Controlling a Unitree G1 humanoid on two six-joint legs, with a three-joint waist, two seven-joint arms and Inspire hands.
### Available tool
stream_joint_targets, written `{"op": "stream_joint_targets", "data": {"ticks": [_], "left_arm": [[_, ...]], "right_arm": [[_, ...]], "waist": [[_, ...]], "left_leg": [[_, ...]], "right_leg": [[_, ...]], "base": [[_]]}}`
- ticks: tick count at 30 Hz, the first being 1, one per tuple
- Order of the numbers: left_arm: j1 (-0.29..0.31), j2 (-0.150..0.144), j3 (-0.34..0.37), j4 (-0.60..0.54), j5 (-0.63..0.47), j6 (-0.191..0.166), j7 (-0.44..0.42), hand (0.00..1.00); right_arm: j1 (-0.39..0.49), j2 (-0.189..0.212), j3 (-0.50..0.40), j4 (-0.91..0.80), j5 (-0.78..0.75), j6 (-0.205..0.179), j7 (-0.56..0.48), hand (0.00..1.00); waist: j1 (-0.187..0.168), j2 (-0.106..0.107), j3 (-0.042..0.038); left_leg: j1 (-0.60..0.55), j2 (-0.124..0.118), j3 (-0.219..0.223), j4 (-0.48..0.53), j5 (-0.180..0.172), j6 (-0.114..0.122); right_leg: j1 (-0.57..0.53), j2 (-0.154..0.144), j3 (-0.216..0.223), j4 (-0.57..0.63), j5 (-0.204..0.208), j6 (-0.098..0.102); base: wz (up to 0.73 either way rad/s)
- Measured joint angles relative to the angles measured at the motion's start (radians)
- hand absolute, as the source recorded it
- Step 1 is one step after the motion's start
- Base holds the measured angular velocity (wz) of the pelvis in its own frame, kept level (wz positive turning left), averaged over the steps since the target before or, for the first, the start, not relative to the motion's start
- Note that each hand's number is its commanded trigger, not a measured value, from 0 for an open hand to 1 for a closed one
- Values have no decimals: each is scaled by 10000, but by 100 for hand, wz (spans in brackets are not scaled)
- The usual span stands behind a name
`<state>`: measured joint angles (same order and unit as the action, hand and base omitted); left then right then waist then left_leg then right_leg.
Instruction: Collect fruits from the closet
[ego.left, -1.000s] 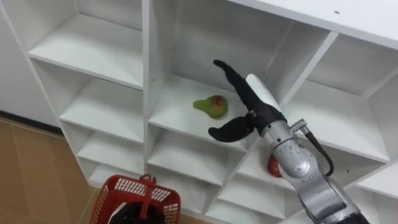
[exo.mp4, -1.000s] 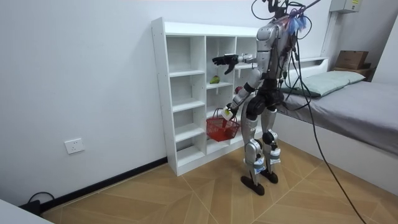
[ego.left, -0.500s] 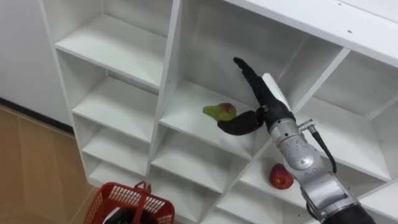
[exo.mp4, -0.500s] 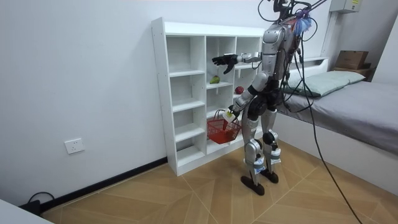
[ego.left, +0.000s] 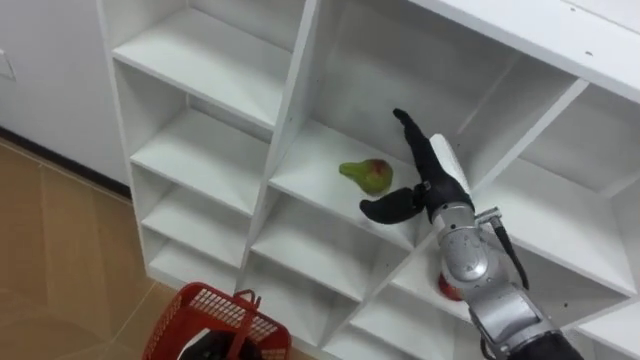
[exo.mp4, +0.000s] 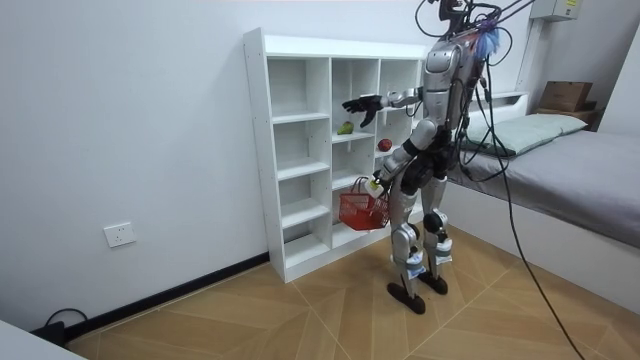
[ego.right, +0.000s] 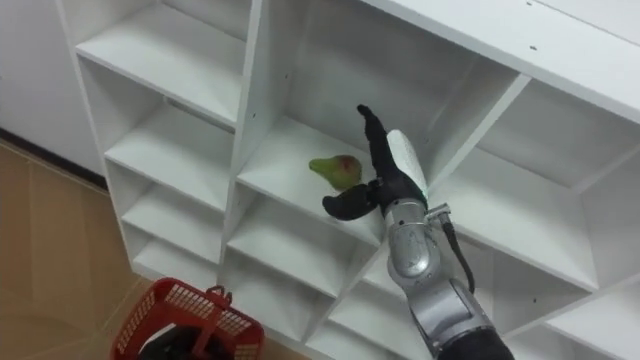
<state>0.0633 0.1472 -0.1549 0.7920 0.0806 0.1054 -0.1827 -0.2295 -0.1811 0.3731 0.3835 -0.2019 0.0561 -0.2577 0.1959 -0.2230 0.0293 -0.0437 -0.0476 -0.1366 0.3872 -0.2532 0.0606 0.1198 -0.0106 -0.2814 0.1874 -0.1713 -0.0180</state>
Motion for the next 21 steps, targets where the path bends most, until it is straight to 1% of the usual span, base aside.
{"op": "stream_joint_targets", "data": {"ticks": [2, 5, 7, 8, 11, 12, 16, 21], "left_arm": [[4, 2, -4, -18, 4, 48, -27, 100], [40, 14, -33, -17, 2, 93, -95, 100], [57, 15, -39, -16, 0, 102, -119, 100], [72, 14, -54, -18, -8, 118, -161, 100], [104, 8, -109, -118, -12, 180, -204, 100], [103, 13, -153, -149, -13, 188, -205, 100], [191, 36, -286, -425, -10, 217, -261, 100], [193, 41, -289, -451, -10, 415, -280, 100]], "right_arm": [[-1, 168, -4, 119, 1, 9, -70, 0], [-3, 371, 54, 407, -5, 3, -108, 0], [-4, 369, 239, 439, -6, 3, -108, 0], [-5, 367, 372, 439, -9, 3, -111, 0], [-16, 366, 681, 493, -17, 12, -123, 0], [-76, 382, 816, 667, -53, 11, -140, 0], [-456, 384, 864, 1461, -479, 72, -419, 0], [-476, 383, 864, 1738, -805, 112, -508, 0]], "waist": [[11, 104, -1], [48, 152, -25], [53, 168, -30], [60, 181, -46], [147, 214, -63], [232, 226, -69], [384, 263, -77], [548, 260, -79]], "left_leg": [[-56, -19, -6, 105, -50, 48], [-52, -53, -31, 116, -52, 71], [-53, -66, -41, 116, -51, 79], [-49, -70, -40, 111, -52, 81], [-8, -54, -13, 76, -51, 81], [22, -43, -9, 63, -51, 80], [115, -23, -11, 31, -41, 63], [209, -14, -11, -75, -22, 35]], "right_leg": [[0, -11, -81, -1, 22, 40], [9, -5, -224, -2, 43, 74], [9, -9, -229, -6, 44, 75], [10, -6, -201, -16, 44, 76], [16, -6, -201, -16, 44, 75], [33, -17, -205, -16, 44, 75], [110, -27, -222, -22, 44, 75], [164, -27, -231, -25, 44, 75]], "base": [[2], [0], [0], [0], [-4], [0], [0], [0]]}}
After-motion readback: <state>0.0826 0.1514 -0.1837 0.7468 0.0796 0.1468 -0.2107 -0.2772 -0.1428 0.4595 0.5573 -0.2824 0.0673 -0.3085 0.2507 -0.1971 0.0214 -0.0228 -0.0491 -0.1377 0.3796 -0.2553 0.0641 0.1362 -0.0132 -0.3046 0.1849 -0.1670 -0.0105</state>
